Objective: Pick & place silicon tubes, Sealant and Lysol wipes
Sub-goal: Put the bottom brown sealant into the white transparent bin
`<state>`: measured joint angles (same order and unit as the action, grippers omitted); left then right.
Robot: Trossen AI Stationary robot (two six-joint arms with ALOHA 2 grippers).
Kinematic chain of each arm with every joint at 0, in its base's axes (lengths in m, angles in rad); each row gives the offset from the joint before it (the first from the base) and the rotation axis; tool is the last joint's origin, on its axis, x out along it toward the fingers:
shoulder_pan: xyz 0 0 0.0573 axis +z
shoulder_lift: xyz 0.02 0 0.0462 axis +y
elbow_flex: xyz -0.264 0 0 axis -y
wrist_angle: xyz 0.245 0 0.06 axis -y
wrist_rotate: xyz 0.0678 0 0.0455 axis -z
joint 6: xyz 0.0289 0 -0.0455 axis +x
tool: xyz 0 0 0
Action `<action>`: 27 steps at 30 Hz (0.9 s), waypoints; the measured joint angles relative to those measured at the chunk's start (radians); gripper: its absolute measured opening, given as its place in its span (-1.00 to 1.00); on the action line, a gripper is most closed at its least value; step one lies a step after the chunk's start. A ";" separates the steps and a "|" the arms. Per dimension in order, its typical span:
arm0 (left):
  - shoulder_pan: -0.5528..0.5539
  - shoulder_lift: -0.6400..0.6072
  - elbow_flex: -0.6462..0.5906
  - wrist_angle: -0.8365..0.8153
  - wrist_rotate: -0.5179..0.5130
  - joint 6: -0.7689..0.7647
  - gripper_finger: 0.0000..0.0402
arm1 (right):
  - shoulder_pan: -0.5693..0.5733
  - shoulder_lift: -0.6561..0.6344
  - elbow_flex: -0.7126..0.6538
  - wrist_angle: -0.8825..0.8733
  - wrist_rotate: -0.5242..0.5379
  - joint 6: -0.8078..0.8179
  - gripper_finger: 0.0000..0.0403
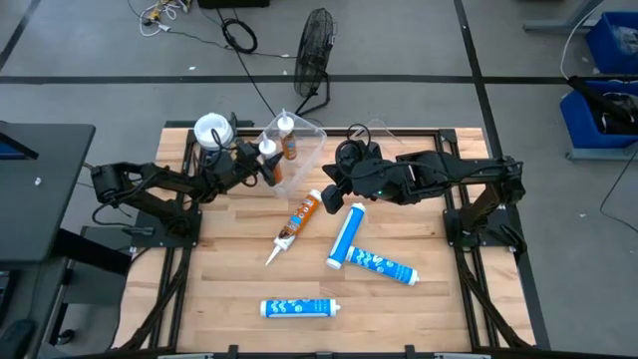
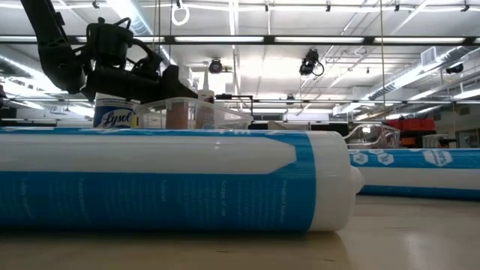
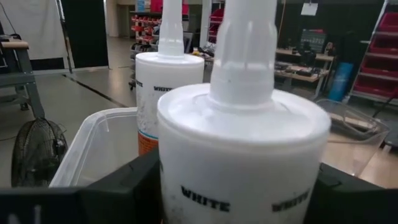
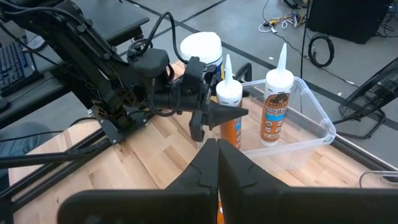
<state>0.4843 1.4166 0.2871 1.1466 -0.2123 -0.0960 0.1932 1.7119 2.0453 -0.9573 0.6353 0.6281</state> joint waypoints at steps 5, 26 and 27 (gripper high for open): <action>-0.007 0.000 0.000 0.004 -0.001 -0.008 0.30 | 0.000 0.000 0.000 0.000 0.000 0.000 -1.00; -0.012 -0.077 0.000 0.037 -0.035 0.062 0.55 | 0.000 0.000 0.000 0.000 -0.026 -0.011 -1.00; -0.013 -0.087 0.000 0.036 -0.035 0.062 0.55 | 0.000 0.000 0.000 0.001 -0.026 -0.011 -1.00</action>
<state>0.4717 1.3298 0.2867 1.1824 -0.2474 -0.0338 0.1934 1.7119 2.0453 -0.9565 0.6090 0.6170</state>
